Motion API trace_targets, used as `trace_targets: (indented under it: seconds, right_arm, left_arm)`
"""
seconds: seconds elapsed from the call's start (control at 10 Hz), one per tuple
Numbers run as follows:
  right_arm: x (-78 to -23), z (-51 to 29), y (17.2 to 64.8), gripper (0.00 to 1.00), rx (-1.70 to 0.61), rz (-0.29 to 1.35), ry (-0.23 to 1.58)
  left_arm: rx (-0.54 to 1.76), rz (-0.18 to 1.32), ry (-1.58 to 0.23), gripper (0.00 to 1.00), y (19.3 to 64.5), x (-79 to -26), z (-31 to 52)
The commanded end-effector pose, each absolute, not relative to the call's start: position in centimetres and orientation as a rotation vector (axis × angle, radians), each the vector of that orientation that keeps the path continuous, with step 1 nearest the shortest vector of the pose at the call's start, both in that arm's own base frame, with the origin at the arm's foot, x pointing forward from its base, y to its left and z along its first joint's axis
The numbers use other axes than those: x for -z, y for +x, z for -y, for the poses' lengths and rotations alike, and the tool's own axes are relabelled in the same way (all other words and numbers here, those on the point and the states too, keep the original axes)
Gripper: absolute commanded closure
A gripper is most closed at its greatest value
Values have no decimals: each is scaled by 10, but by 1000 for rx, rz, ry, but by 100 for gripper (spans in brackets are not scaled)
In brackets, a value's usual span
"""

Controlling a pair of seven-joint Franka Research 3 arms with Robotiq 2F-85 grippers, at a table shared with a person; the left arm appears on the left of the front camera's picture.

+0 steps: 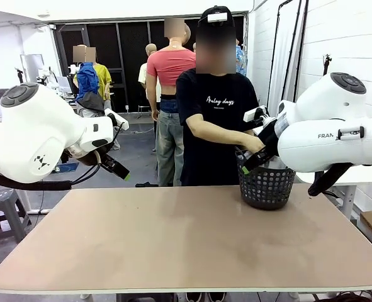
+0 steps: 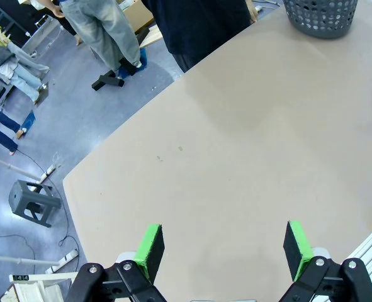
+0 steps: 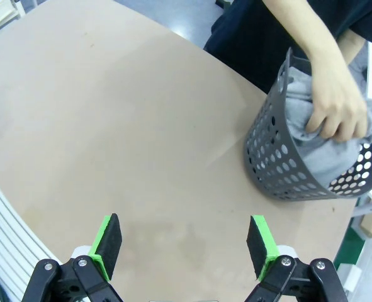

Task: Fold the training pants.
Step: Grab both ends of the Training pants handed by a person.

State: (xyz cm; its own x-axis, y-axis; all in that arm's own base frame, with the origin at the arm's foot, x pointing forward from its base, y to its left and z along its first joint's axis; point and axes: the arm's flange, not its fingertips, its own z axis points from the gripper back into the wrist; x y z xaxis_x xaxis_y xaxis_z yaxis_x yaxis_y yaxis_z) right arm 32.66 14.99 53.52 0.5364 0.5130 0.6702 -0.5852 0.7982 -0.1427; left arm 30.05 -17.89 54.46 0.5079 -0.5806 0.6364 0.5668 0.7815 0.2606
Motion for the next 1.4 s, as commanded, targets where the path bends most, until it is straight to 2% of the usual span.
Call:
trace_targets:
  seconds: [0.0, 1.3]
  right_arm:
    - [-536, -150, 327, 0, -655, 769, 103]
    - [-536, -150, 327, 0, -655, 769, 103]
  left_arm:
    - [702, 787, 26, 0, 303, -545, 179]
    - [702, 787, 26, 0, 303, -545, 179]
